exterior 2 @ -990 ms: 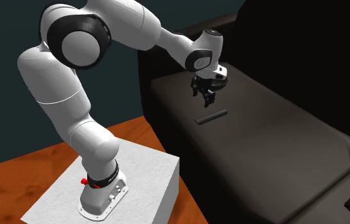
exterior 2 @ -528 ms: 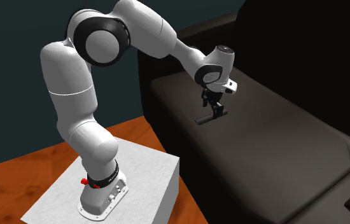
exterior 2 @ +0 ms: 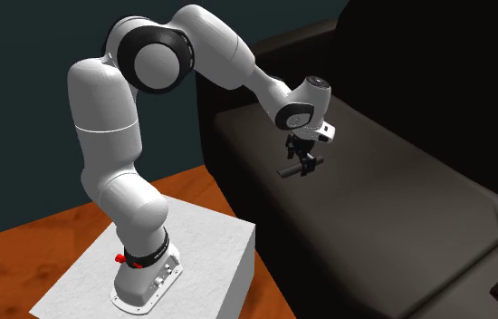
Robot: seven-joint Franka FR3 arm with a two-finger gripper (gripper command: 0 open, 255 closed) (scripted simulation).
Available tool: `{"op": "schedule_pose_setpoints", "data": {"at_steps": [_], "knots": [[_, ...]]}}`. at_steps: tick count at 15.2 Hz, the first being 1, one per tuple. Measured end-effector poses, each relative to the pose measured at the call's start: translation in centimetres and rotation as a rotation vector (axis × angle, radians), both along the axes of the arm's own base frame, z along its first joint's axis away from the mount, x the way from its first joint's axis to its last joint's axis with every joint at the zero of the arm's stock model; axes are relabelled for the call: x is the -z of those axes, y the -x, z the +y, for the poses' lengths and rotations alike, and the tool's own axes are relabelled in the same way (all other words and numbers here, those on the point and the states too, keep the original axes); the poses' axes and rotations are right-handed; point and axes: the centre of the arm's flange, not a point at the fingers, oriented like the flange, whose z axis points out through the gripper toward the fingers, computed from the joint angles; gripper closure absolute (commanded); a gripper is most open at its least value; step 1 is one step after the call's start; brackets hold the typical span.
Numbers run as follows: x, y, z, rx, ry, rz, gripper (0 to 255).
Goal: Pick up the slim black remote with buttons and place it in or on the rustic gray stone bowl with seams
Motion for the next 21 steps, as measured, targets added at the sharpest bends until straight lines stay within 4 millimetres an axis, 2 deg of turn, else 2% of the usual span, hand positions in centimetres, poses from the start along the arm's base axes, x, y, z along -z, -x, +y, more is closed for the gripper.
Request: {"op": "schedule_pose_setpoints", "data": {"at_steps": [4,5,15,21], "knots": [[0.1,0.0,0.0,0.000,0.000,0.000,0],[0.1,0.0,0.0,0.000,0.000,0.000,255],[0.0,0.2,-0.2,0.004,0.002,-0.003,255],[-2.5,0.0,0.1,0.000,0.000,0.000,255]]}}
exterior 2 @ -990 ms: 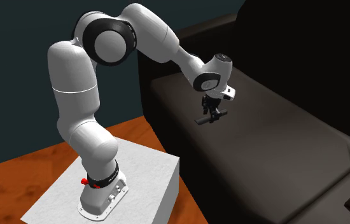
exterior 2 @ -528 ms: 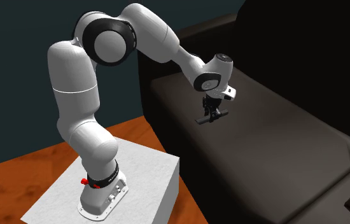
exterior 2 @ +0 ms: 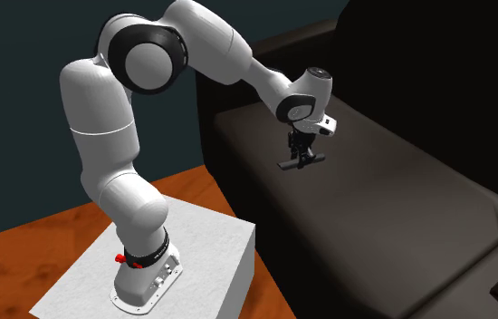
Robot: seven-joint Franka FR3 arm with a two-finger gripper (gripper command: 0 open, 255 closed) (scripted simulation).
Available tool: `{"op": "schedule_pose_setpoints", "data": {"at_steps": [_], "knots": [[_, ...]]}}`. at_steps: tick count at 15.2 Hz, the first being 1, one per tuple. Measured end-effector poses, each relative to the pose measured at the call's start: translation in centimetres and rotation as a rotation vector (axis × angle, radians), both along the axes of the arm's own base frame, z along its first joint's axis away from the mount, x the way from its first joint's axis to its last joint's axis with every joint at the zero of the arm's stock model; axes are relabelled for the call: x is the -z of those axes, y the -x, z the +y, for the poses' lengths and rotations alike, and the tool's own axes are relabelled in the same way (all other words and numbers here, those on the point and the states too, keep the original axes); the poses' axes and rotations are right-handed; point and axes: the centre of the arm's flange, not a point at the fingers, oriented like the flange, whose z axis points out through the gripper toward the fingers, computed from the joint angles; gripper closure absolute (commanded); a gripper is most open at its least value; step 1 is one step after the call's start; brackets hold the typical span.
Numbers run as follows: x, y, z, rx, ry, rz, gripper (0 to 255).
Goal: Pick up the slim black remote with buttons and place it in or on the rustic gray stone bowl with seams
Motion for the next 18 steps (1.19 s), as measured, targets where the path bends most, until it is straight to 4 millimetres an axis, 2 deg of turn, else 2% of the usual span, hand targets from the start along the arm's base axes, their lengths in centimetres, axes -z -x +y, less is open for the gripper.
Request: {"op": "schedule_pose_setpoints", "data": {"at_steps": [18], "knots": [[-9.5,0.1,-0.1,0.000,0.000,0.000,255]]}}
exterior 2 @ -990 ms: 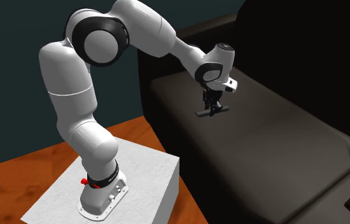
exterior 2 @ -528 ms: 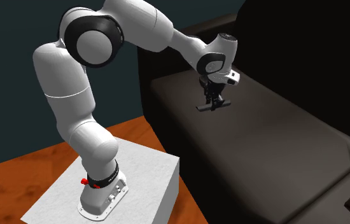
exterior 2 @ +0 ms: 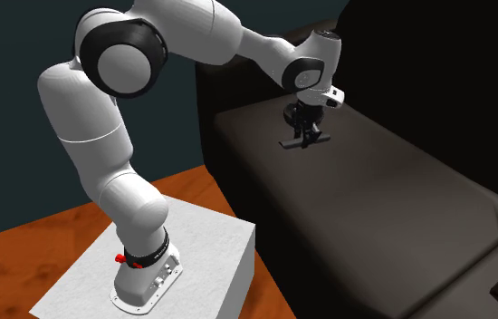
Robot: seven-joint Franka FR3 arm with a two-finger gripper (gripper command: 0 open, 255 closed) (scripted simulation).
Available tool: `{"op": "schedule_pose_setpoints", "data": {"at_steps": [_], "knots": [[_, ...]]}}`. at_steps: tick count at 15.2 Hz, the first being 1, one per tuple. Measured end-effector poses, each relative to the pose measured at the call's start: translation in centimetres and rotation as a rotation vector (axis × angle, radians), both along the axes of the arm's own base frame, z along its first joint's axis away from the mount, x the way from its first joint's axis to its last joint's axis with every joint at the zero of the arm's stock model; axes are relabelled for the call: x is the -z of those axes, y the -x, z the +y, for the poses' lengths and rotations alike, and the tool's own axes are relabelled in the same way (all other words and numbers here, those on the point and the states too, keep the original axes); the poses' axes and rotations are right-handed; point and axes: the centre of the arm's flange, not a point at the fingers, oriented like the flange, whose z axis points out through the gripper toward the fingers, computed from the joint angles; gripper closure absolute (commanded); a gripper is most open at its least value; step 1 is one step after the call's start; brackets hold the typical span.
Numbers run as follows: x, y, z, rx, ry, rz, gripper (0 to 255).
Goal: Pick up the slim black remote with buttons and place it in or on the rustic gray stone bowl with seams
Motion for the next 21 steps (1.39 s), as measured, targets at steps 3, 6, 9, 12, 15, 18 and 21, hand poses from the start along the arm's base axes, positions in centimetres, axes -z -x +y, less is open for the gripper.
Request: {"op": "schedule_pose_setpoints", "data": {"at_steps": [3,6,9,12,15,18,21], "knots": [[-1.6,-0.1,0.0,0.000,0.000,0.000,255],[-3.1,0.0,0.1,0.000,0.000,0.000,255],[-3.3,-2.9,0.4,0.000,0.000,0.000,255],[-3.2,-6.8,1.2,0.000,0.001,0.000,255],[-3.0,-10.3,1.8,0.000,0.000,0.000,255],[-2.9,-14.1,2.6,0.000,0.000,0.001,255],[-3.1,-18.0,3.6,0.000,0.000,0.001,255]]}}
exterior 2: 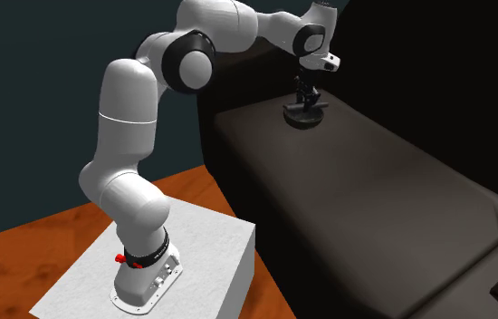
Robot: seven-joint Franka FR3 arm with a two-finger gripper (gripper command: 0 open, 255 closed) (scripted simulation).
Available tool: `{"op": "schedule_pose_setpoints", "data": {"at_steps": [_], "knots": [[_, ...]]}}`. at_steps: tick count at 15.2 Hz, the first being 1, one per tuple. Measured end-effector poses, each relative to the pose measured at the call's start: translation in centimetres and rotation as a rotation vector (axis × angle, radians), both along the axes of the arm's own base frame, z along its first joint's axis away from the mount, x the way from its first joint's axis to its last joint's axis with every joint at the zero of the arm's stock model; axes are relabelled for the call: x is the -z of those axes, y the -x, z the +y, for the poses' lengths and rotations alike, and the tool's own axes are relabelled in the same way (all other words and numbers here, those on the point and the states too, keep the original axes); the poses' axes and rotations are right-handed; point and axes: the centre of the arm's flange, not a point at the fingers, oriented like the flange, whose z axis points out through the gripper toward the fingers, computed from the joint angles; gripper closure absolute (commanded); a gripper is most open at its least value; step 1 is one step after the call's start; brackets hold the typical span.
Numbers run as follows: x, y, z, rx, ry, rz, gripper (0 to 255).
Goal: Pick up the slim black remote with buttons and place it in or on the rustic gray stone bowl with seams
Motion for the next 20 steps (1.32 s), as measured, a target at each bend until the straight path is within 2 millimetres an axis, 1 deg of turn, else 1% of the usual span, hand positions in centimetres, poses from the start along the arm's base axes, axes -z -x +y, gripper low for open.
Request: {"op": "schedule_pose_setpoints", "data": {"at_steps": [2,4,6,7,9,11,18,20], "knots": [[0.5,-2.6,0.4,0.001,0.000,0.000,255],[0.4,-5.4,0.6,0.001,0.000,-0.001,255],[0.4,-8.1,1.3,0.001,0.000,0.000,255],[0.5,-8.9,1.5,0.001,0.000,0.000,255],[1.2,-9.6,1.7,0.000,-0.001,0.000,255],[2.2,-9.8,1.7,0.000,-0.001,0.000,255],[5.9,-9.7,1.8,0.000,0.000,-0.001,255],[6.4,-9.7,1.7,0.000,0.000,-0.002,255]]}}
